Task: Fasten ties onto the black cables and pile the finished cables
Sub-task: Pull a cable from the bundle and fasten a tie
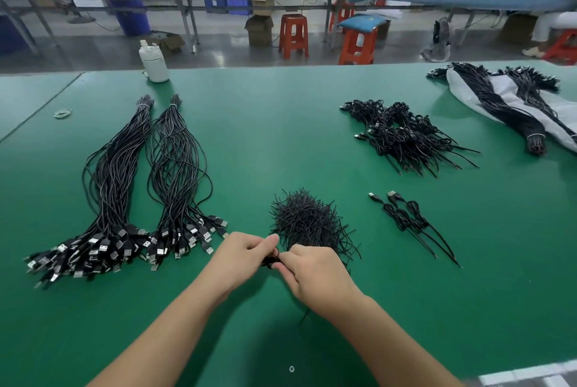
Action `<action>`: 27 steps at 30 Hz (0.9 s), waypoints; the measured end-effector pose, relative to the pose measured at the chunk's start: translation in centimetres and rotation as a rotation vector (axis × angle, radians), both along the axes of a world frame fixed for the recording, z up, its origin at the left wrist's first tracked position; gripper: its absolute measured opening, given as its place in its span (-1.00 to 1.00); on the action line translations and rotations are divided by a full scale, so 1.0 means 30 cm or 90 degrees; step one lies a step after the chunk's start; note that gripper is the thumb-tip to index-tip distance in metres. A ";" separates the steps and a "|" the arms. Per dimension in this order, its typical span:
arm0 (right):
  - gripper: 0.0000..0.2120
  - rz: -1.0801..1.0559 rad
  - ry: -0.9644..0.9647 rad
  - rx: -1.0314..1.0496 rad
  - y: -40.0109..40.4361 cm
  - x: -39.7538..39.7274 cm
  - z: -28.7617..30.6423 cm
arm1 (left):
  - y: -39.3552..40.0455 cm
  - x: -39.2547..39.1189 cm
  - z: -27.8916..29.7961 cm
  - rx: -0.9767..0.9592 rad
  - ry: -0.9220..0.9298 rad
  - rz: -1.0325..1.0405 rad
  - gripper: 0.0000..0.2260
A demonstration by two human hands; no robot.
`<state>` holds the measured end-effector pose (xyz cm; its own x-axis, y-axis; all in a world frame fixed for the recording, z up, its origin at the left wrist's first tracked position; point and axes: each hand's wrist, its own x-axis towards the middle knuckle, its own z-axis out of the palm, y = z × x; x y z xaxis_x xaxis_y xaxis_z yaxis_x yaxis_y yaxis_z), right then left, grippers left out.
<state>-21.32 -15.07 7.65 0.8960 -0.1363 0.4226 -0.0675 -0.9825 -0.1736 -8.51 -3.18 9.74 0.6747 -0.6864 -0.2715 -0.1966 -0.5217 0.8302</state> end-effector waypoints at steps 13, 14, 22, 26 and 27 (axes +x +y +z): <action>-0.71 0.018 0.031 -0.055 -0.021 0.004 -0.024 | 0.005 0.003 0.020 0.151 -0.233 -0.120 -0.79; -0.74 0.012 0.005 -0.061 -0.029 0.004 -0.024 | 0.006 0.005 0.020 0.151 -0.221 -0.114 -0.79; -0.74 0.043 -0.152 -0.023 -0.043 0.008 -0.034 | 0.016 0.016 0.024 -0.055 0.147 -0.021 -0.89; -0.72 0.044 -0.155 0.038 -0.059 0.003 -0.022 | 0.014 0.011 0.025 -0.105 0.194 -0.028 -0.90; -0.72 0.039 -0.147 0.054 -0.062 0.001 -0.018 | 0.014 0.012 0.023 -0.115 0.187 -0.030 -0.90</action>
